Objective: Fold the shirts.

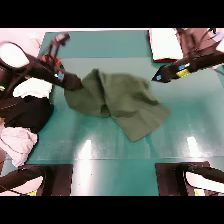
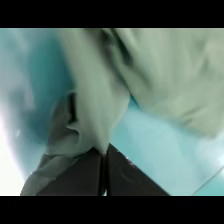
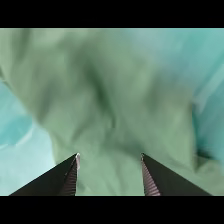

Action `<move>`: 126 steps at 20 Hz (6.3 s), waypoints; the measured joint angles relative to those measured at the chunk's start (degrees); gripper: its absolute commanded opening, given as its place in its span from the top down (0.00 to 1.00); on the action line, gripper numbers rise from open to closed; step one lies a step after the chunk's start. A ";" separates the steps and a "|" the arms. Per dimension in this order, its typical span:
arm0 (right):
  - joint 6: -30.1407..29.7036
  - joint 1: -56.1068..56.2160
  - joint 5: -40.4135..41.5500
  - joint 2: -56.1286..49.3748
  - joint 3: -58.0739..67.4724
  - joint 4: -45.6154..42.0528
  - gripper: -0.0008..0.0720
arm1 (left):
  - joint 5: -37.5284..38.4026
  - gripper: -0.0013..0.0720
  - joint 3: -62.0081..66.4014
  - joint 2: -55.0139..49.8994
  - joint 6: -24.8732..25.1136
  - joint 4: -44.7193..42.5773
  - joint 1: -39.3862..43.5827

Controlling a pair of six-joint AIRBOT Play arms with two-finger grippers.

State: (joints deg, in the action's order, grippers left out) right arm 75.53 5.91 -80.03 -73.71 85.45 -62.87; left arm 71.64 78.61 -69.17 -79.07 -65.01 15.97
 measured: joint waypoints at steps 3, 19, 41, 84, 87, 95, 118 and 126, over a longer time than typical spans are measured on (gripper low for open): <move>0.11 -2.69 -0.52 -4.07 -1.84 0.02 0.37 | -0.15 0.94 -3.76 -0.37 -0.04 -5.97 -0.09; 0.92 -21.07 12.90 -6.84 -34.14 9.22 0.40 | -6.73 0.94 -5.99 -0.55 -1.81 -12.31 -0.09; -1.25 -19.74 5.64 20.26 15.63 -0.46 0.97 | -0.87 0.95 26.97 21.81 -6.62 -14.80 -0.07; 4.02 -19.21 -1.09 -1.73 -8.48 0.33 0.44 | -9.09 0.27 -10.51 -5.79 -0.68 -5.01 -20.70; 4.00 -19.21 -0.98 -1.55 -8.85 0.35 0.44 | -9.16 0.28 -10.01 -5.99 1.42 -3.02 -20.72; 3.93 -19.21 -2.01 -1.33 -9.05 0.37 0.46 | -7.10 0.95 -9.66 -6.10 4.09 6.29 -20.74; 3.89 -19.21 0.02 6.51 -9.05 0.33 0.47 | -8.68 0.08 -15.17 0.42 0.22 5.86 -15.58; 3.91 -19.21 -0.07 6.54 -9.05 0.31 0.47 | -8.63 0.08 -15.17 -15.82 6.62 15.10 -14.19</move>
State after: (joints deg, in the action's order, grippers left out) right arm 79.44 -13.30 -80.09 -67.18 76.40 -62.57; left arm 63.00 63.44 -84.99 -72.44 -49.91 1.78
